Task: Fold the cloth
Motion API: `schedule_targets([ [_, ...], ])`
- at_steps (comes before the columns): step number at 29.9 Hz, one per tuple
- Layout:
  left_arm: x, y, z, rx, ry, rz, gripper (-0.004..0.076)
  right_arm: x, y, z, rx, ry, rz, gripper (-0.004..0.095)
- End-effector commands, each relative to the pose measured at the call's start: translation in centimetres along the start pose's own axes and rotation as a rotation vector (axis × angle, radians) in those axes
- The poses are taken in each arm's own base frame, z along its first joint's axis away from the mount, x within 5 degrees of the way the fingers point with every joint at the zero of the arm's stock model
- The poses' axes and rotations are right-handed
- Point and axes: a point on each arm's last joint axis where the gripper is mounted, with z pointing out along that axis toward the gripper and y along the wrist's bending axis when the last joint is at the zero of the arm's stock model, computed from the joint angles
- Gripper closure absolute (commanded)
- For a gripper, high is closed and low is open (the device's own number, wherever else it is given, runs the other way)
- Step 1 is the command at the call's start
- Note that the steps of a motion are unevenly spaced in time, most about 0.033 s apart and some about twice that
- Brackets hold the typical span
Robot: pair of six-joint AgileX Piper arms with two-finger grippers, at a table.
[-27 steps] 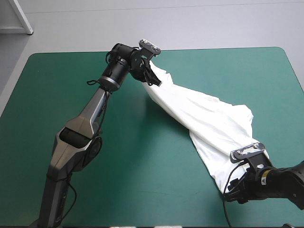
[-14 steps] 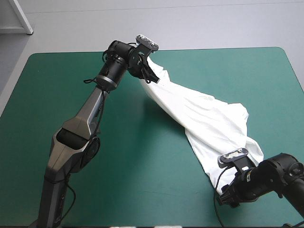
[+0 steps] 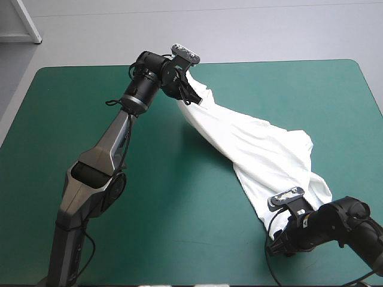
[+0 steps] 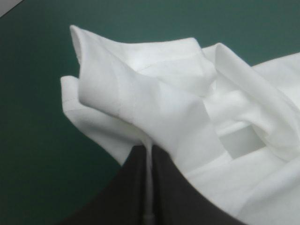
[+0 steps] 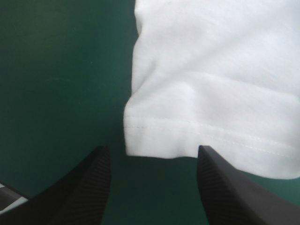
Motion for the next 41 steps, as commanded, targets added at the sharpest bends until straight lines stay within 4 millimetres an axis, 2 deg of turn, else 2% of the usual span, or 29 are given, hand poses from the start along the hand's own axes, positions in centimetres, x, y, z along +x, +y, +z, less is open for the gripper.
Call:
schedule_targets([
  [1, -0.8, 0.2, -5.0, -0.005, -0.072, -0.015, 0.0705, -0.8, -0.1, 0.5, -0.001, -0.018, -0.012, 0.0395],
  [3, -0.8, 0.2, -5.0, -0.005, -0.072, -0.015, 0.0705, -0.9, -0.2, 1.4, -0.002, 0.018, -0.009, 0.0407],
  [5, -0.8, 0.2, -5.0, -0.005, -0.072, -0.015, 0.0705, -1.1, -0.3, 2.2, -0.008, 0.046, 0.000, 0.0465],
  [8, -0.8, 0.2, -5.0, -0.005, -0.072, -0.015, 0.0705, -1.2, -0.3, 3.4, -0.035, 0.074, -0.008, 0.0620],
  [12, -0.8, 0.2, -5.0, -0.005, -0.072, -0.015, 0.0705, -1.5, -0.1, 4.1, -0.065, 0.059, -0.003, 0.0922],
  [14, -0.9, 0.2, -5.2, -0.006, -0.076, -0.015, 0.0705, -2.0, 0.0, 3.7, -0.066, 0.018, 0.000, 0.0923],
  [17, -1.0, 0.2, -5.9, -0.010, -0.093, -0.018, 0.0705, -3.2, 0.2, 1.8, -0.054, -0.080, -0.002, 0.0924],
  [21, -1.6, 0.5, -8.1, -0.026, -0.172, -0.025, 0.0705, -5.0, 0.2, -2.4, 0.022, -0.227, -0.027, 0.0924],
  [27, -2.6, 1.1, -14.0, -0.069, -0.356, -0.032, 0.0705, -7.5, -0.2, -12.0, 0.231, -0.514, -0.035, 0.0925],
  [28, -2.8, 1.2, -15.3, -0.077, -0.395, -0.038, 0.0705, -7.8, -0.2, -14.2, 0.274, -0.581, -0.034, 0.0925],
  [34, -2.2, 2.3, -24.1, -0.208, -0.612, -0.071, 0.0705, -8.5, 0.4, -23.7, 0.387, -0.854, -0.050, 0.0925],
  [37, -1.0, 3.1, -28.9, -0.328, -0.693, -0.075, 0.0705, -7.8, 0.8, -28.1, 0.434, -0.994, -0.052, 0.0925],
  [41, 1.3, 4.1, -34.4, -0.496, -0.757, -0.087, 0.0705, -6.7, 1.2, -32.6, 0.489, -1.162, -0.072, 0.0925],
])
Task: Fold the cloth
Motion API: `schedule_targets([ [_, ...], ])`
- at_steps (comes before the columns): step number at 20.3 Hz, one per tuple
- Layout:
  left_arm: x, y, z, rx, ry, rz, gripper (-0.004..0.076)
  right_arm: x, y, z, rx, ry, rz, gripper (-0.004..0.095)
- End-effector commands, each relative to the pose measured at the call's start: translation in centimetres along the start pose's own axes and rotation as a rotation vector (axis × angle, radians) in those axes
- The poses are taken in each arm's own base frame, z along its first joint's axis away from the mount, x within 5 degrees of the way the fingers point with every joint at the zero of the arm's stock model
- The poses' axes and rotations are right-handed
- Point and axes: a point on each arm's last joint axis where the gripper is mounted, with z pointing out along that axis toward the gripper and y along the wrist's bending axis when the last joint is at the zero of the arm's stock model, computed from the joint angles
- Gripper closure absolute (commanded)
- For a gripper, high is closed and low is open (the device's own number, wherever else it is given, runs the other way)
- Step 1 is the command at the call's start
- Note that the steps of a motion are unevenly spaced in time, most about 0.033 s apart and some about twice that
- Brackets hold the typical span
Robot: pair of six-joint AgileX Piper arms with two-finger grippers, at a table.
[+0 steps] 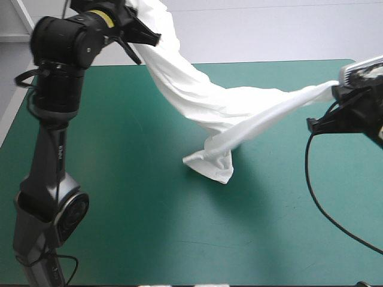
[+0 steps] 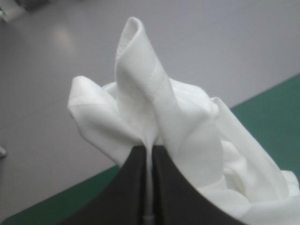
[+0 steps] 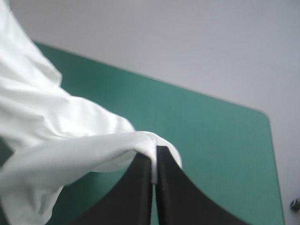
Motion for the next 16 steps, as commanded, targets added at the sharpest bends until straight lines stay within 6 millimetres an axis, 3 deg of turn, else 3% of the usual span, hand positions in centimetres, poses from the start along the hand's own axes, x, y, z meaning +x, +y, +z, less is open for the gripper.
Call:
schedule_targets([
  [1, -2.6, 4.0, -8.5, -0.203, -0.221, -0.009, 0.0705, -3.5, -1.8, -4.2, 0.071, -0.252, -0.023, 0.0925],
  [2, -2.7, 4.6, -9.6, -0.237, -0.236, -0.009, 0.0705, -4.1, -2.0, -5.0, 0.079, -0.298, -0.028, 0.0925],
  [3, -2.8, 5.7, -12.1, -0.299, -0.268, -0.010, 0.0705, -5.0, -2.3, -6.3, 0.086, -0.374, -0.030, 0.0925],
  [7, -2.7, 8.4, -18.8, -0.449, -0.359, -0.022, 0.0705, -7.2, -2.9, -9.0, 0.121, -0.590, -0.112, 0.0925],
  [11, -2.2, 9.8, -24.1, -0.506, -0.444, -0.040, 0.0705, -8.8, -3.1, -11.3, 0.140, -0.803, -0.123, 0.0925],
  [14, -1.6, 10.2, -26.1, -0.518, -0.432, 0.001, 0.0705, -9.4, -3.1, -12.0, 0.144, -0.888, -0.126, 0.0925],
  [16, -1.4, 10.1, -25.9, -0.509, -0.402, 0.001, 0.0705, -9.7, -2.8, -11.0, 0.127, -0.879, -0.121, 0.0925],
])
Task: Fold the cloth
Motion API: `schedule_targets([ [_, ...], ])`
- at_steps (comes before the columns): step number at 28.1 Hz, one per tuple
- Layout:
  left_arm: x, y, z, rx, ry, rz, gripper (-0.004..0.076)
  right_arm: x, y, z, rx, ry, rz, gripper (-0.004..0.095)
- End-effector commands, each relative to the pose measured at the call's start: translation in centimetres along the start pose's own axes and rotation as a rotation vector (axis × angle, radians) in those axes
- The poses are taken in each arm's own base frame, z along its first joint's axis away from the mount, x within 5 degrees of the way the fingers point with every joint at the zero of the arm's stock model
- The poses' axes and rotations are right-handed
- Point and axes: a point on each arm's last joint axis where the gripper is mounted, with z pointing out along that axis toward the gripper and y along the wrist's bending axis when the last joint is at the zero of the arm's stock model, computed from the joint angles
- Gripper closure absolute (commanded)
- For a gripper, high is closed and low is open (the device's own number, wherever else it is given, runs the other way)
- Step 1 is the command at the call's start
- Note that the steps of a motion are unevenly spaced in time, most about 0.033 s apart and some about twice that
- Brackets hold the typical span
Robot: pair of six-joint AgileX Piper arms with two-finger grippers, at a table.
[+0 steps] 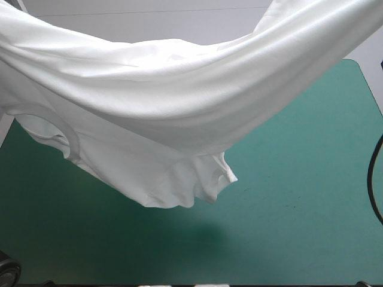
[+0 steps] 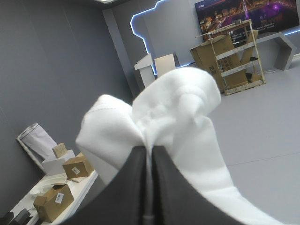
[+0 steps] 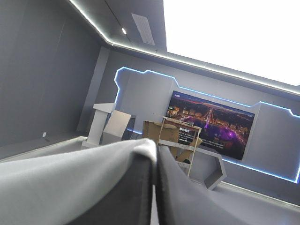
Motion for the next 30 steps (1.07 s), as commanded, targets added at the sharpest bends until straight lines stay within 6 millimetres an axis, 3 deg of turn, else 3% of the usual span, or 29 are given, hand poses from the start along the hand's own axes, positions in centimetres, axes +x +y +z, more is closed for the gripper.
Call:
schedule_targets([
  [1, -0.4, 0.3, -0.3, -0.015, -0.048, 0.012, 0.0705, -0.5, 0.4, 1.2, -0.001, -0.080, -0.004, 0.0925],
  [6, 2.5, -3.2, 3.9, -0.023, 0.174, 0.141, 0.0705, 3.7, 3.4, 6.9, -0.082, 0.043, 0.036, 0.0925],
  [11, 5.7, -7.4, 8.0, -0.010, 0.262, 0.179, 0.0705, 8.5, 6.3, 11.6, -0.134, 0.181, 0.076, 0.0925],
  [14, 9.0, -9.9, 11.2, 0.060, 0.284, 0.133, 0.0705, 12.5, 8.5, 14.6, -0.165, 0.279, 0.085, 0.0926],
  [21, 21.3, -12.5, 19.8, 0.161, 0.416, -0.063, 0.0705, 21.9, 13.3, 19.9, -0.225, 0.438, 0.033, 0.0925],
  [25, 25.8, -13.7, 23.2, 0.175, 0.391, -0.073, 0.0705, 27.4, 16.1, 22.2, -0.252, 0.470, 0.032, 0.0925],
  [30, 30.9, -16.7, 26.9, 0.226, 0.347, -0.045, 0.0703, 34.0, 19.1, 23.8, -0.287, 0.504, 0.039, 0.0915],
])
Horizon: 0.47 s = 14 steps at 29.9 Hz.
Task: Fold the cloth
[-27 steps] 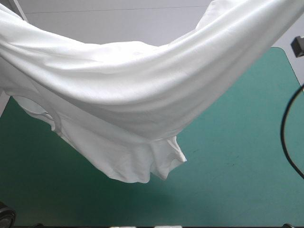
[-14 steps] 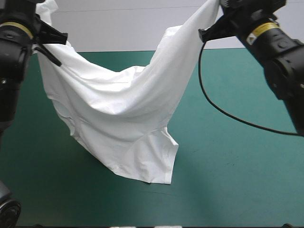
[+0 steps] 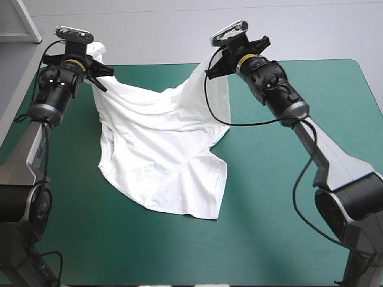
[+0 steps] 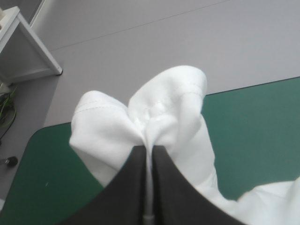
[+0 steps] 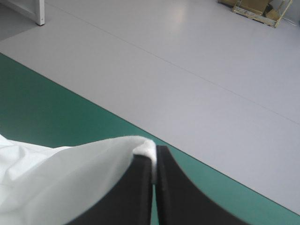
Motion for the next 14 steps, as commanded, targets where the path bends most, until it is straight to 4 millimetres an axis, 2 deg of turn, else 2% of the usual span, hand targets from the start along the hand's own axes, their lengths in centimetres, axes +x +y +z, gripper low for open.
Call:
schedule_targets([
  [1, -1.6, -0.4, 1.1, 0.019, -0.215, 0.010, 0.0699, -1.0, -0.6, 0.7, 0.014, -0.135, 0.012, 0.0896],
  [3, -0.9, -1.1, 2.9, 0.038, -0.246, 0.012, 0.0676, 0.6, -1.1, 2.0, 0.022, -0.100, 0.059, 0.0803],
  [5, -0.1, -1.7, 4.4, 0.055, -0.272, 0.015, 0.0622, 1.6, -2.3, 2.6, 0.043, -0.068, 0.131, 0.0647],
  [7, 0.6, -2.2, 5.6, 0.070, -0.296, 0.012, 0.0522, 2.4, -3.9, 2.7, 0.072, -0.046, 0.207, 0.0411],
  [10, 0.9, -2.6, 6.5, 0.083, -0.350, 0.011, 0.0305, 2.9, -5.7, 2.5, 0.108, -0.032, 0.254, 0.0131],
  [12, 0.8, -2.6, 6.5, 0.083, -0.361, 0.011, 0.0194, 3.0, -6.4, 2.2, 0.124, -0.020, 0.258, 0.0072],
  [14, 0.5, -2.4, 6.4, 0.074, -0.337, 0.016, 0.0152, 2.8, -6.9, 1.5, 0.137, 0.008, 0.260, 0.0072],
])
